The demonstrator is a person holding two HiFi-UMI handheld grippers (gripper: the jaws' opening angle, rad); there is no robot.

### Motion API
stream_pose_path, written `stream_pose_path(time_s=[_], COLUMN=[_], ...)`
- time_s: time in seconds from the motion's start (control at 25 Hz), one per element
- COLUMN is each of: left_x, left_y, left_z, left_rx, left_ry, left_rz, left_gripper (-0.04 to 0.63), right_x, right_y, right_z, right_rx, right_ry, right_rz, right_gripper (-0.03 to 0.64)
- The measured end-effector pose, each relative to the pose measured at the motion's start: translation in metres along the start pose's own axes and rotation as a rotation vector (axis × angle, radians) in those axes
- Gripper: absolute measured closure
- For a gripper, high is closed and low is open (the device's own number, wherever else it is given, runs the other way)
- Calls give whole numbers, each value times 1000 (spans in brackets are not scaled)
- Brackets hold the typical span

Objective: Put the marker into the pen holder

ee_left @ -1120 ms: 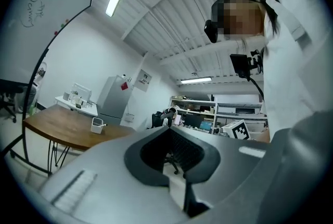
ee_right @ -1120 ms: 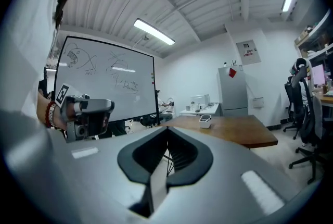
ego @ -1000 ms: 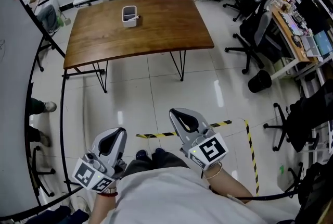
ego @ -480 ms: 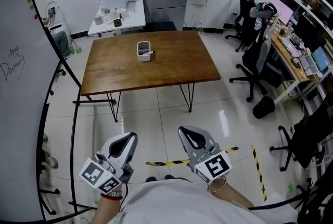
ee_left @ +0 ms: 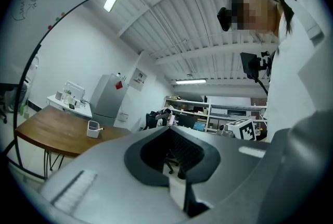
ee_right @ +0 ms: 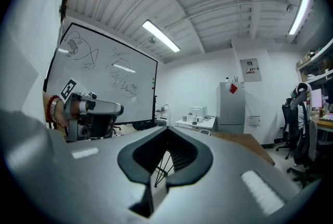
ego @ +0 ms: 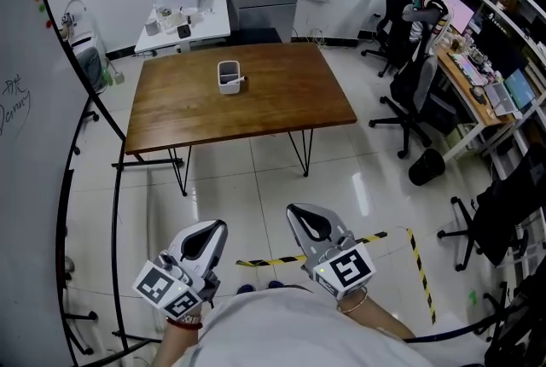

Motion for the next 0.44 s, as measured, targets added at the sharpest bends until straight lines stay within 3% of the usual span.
stream_pose_path(time_s=[0.44], left_x=[6], left_y=[-6], left_z=[-5], left_rx=[-22], left_ry=[-5], left_rz=[17], left_gripper=[598], right_x=[-3], right_y=[-4], right_z=[2], right_rx=[-16], right_ry=[11], right_rz=[-7], right_gripper=[626])
Point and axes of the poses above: the fingertips, and each gripper's own axes: z backward along the fingers, x to its right, y out of its top, the point moved 6 cm from there along z, backward along the fingers, and after that the axes turned 1 degree about z, right-handed, at the moved point
